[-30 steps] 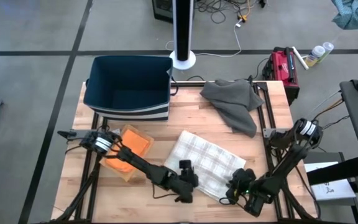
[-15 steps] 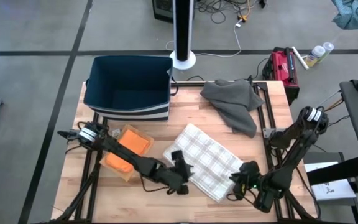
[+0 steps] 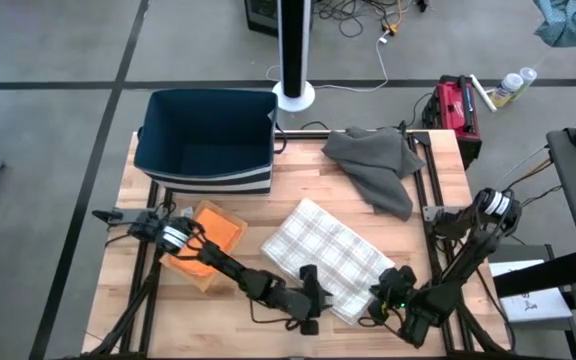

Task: Fold towel
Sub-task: Fold the white patterned kitchen towel

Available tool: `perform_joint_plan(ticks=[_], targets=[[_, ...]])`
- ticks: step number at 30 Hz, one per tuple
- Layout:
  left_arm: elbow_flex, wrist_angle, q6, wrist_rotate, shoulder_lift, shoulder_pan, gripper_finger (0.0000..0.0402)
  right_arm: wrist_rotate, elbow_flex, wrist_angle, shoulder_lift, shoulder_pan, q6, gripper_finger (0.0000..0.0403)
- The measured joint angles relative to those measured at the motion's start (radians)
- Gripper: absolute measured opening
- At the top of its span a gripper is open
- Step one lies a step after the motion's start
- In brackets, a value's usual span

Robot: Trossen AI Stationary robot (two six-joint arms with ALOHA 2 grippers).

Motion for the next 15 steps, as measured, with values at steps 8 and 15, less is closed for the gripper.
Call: perform_joint_plan(ticks=[8,15], targets=[[0.077,-0.261,-0.019,-0.022,0.001,0.007,0.0124,0.005,0.001,-0.075,-0.039,0.005,0.005,0.0045],[0.064,-0.397,-0.013,-0.088,-0.046,0.001,0.0118,0.03,0.001,-0.175,-0.086,0.019,0.069,0.0038]])
